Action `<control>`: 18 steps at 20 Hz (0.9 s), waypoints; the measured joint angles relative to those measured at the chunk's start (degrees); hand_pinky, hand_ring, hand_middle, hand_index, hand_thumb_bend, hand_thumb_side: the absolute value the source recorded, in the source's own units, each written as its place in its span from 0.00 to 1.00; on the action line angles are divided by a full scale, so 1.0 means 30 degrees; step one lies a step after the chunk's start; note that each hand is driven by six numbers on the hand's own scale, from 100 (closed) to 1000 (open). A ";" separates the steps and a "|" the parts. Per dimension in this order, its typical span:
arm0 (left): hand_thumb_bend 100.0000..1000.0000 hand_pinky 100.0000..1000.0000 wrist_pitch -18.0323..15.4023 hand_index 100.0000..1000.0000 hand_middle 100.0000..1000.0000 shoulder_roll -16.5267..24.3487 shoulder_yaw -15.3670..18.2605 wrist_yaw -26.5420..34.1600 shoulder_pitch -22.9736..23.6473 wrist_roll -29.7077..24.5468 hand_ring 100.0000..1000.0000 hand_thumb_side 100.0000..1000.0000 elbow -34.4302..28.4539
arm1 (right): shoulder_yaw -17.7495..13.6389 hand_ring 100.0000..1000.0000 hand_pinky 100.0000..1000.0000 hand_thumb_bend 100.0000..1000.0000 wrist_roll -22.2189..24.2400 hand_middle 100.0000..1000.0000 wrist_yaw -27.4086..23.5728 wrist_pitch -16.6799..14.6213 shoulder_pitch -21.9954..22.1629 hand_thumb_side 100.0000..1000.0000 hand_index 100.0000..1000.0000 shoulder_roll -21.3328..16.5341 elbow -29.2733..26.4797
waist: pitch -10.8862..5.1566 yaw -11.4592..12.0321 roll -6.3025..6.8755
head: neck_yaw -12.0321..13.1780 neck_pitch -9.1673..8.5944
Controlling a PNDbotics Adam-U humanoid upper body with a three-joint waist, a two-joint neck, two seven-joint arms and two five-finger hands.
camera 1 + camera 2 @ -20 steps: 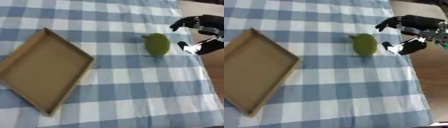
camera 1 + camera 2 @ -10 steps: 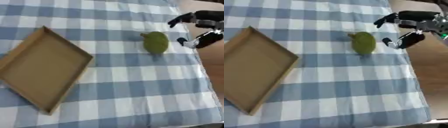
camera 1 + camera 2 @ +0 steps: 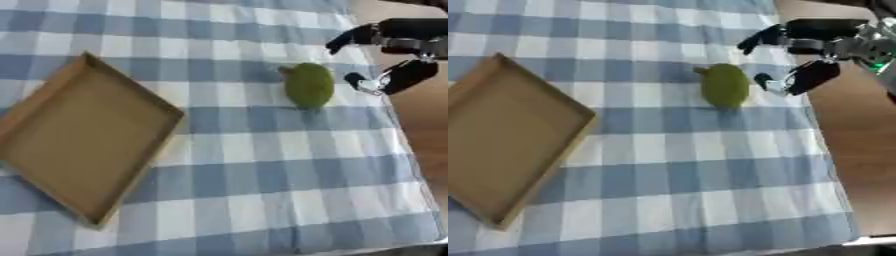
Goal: Pick up objects on the table and place them in the box.
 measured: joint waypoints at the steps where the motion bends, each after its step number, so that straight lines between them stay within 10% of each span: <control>1: 0.43 0.71 0.0003 0.68 0.73 0.0000 -0.0006 0.0003 -0.0031 -0.0024 0.69 0.40 0.0000 | 0.0099 0.97 0.94 0.00 -0.0062 0.83 0.0180 0.0056 -0.0074 0.58 0.98 0.0085 -0.0052 | 0.0000 0.0001 -0.0001 | -0.0011 0.0001; 18: 0.42 0.71 0.0100 0.68 0.73 -0.0002 -0.0156 0.0166 -0.0175 -0.0402 0.70 0.41 0.0000 | 0.1110 0.97 0.94 0.00 -0.0670 0.83 0.2127 0.1580 -0.0979 0.61 0.97 0.1998 0.0414 | 0.0001 0.0254 -0.0006 | 0.0003 0.0019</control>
